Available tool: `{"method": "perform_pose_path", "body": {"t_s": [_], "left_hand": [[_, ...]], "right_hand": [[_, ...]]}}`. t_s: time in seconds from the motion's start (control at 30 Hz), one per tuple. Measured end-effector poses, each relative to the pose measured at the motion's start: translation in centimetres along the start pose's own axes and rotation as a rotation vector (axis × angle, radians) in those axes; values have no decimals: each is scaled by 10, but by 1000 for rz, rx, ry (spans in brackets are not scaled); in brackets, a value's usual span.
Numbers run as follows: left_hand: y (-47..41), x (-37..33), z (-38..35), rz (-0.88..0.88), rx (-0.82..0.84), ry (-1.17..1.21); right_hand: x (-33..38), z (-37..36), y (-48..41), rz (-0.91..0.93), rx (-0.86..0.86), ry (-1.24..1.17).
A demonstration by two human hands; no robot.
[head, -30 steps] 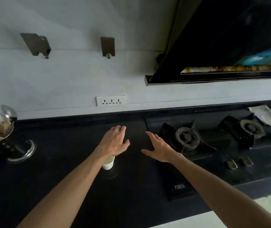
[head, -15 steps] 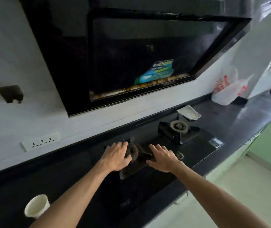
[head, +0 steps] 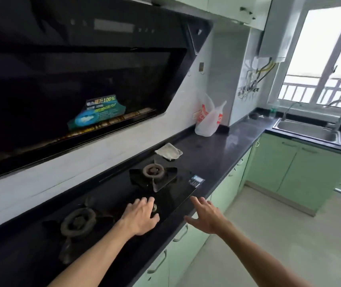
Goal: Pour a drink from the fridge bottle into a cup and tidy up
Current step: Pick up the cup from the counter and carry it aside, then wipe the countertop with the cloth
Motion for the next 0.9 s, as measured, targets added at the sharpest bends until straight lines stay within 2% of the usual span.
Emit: {"method": "perform_pose_path", "body": {"t_s": [0.6,0.9], "left_hand": [[-45,-258,8,-407,39,-44],[-114,-363,13,-572,51,-52]], "right_hand": [[-204,58,137,-401,-134,-42],[-293,68,126,-565,-134,-83]]}}
Point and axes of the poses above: each hand's wrist, its own y-axis away from the middle knuckle, its own z-axis out of the back of the hand, x = y × z, the point moved 9 cm from there along -y, towards the middle knuckle, and after that the axes turned 12 degrees about z, right-handed, at the moved point
